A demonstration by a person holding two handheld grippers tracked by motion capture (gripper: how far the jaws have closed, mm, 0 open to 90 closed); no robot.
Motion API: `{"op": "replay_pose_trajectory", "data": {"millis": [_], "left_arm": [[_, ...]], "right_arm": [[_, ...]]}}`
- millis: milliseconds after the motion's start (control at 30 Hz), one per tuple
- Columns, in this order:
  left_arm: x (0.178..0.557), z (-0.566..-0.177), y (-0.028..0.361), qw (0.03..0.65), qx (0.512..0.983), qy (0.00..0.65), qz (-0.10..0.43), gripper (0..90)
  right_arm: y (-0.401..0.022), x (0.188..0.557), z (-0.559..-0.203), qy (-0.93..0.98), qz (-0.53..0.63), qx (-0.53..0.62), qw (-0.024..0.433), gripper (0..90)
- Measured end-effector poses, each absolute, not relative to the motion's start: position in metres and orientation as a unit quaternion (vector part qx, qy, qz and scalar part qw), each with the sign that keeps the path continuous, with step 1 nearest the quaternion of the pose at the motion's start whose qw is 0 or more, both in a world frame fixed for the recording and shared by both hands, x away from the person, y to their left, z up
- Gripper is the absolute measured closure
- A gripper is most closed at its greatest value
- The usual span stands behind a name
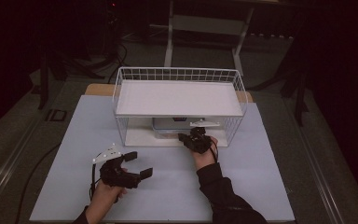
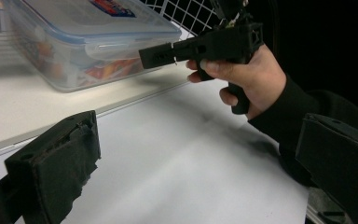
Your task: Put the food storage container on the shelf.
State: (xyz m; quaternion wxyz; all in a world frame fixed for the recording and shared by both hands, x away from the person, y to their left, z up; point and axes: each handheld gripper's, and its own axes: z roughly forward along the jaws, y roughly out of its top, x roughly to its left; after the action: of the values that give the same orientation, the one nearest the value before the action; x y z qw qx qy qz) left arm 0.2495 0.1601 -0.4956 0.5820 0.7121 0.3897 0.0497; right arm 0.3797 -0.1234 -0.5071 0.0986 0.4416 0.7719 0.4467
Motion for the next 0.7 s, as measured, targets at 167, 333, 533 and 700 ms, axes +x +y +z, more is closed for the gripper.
{"op": "replay_pose_trajectory", "data": {"millis": [167,333,533,700], "left_arm": [[0.25,-0.496,0.16,0.581,0.712,0.391,0.051,0.0],[0.249,-0.495,0.16,0.581,0.713,0.388,0.053,0.0],[0.247,-0.49,0.159,0.581,0.717,0.381,0.061,0.0],[0.245,-0.488,0.159,0.583,0.715,0.379,0.068,0.0]], "right_arm": [[-0.12,0.38,-0.509,0.775,0.444,0.438,0.105,89.7],[-0.117,0.378,-0.507,0.778,0.445,0.43,0.104,87.7],[-0.115,0.365,-0.502,0.781,0.459,0.412,0.1,64.5],[-0.116,0.355,-0.497,0.788,0.474,0.382,0.092,40.1]]}}
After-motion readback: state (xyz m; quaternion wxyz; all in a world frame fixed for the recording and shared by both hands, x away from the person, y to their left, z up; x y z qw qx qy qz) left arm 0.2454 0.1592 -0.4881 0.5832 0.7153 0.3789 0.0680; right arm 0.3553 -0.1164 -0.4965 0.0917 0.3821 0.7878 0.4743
